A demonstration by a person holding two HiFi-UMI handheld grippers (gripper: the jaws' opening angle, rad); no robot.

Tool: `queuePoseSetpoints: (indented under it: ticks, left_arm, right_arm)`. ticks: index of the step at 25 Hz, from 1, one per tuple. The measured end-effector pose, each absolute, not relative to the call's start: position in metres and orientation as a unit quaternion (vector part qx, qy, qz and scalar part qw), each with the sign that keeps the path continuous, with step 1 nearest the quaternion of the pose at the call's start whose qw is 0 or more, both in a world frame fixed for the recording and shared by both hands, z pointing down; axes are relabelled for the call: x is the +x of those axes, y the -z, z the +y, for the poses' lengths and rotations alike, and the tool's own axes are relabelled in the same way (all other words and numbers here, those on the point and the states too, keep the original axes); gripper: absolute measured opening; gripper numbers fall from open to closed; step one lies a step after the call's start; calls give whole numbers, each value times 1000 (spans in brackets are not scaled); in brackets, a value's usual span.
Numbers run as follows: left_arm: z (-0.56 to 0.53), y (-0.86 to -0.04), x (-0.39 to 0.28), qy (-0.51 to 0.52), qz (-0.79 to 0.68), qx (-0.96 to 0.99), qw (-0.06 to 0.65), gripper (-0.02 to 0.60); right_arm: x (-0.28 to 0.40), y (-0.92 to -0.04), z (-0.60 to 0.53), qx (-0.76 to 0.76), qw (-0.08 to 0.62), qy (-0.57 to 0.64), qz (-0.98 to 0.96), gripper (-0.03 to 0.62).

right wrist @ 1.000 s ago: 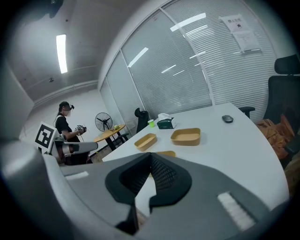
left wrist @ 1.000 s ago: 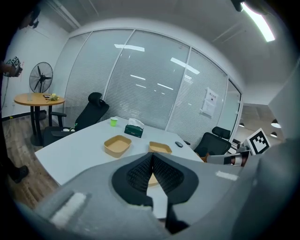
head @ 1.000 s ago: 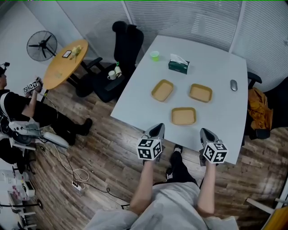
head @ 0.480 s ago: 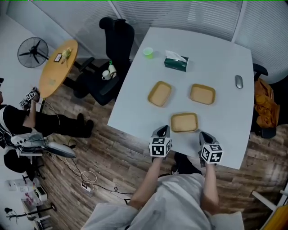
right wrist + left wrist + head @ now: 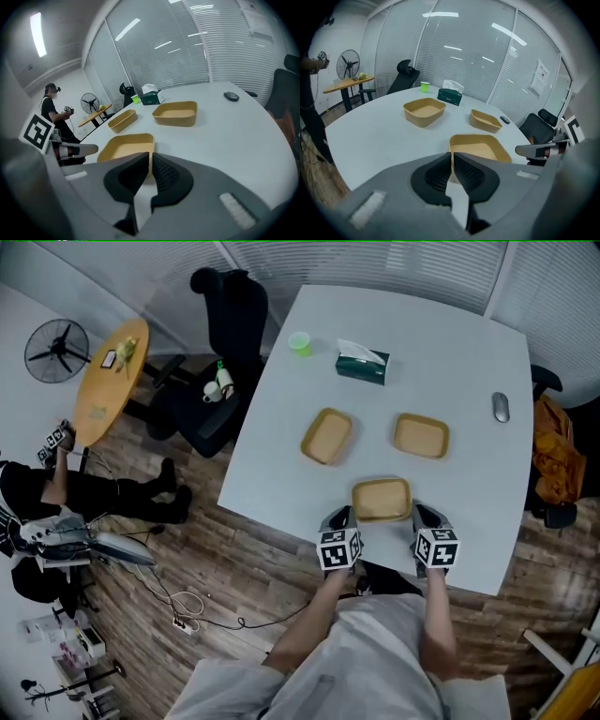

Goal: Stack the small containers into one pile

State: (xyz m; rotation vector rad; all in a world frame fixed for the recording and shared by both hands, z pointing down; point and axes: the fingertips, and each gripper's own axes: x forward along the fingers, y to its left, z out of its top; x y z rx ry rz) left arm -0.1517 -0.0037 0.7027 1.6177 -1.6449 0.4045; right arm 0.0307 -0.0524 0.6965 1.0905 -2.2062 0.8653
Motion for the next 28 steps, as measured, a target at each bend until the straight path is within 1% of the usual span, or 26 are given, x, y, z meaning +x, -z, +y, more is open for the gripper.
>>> queuePoseSetpoints:
  ticks: [7,19,28]
  left_arm:
    - [-10,-711,-151,-166,-639,632,405,78]
    - [-11,-727,-144,-173,-618,629,439,77]
    - [-18,-725,-145,-191,-619,628,432,61]
  right_arm:
    - [20,-703,-60,389,262,-330,-819,54]
    - [10,-717,-69,381,288,-327,-815,55]
    - [6,-719,-64,369,301,-334,-813,49]
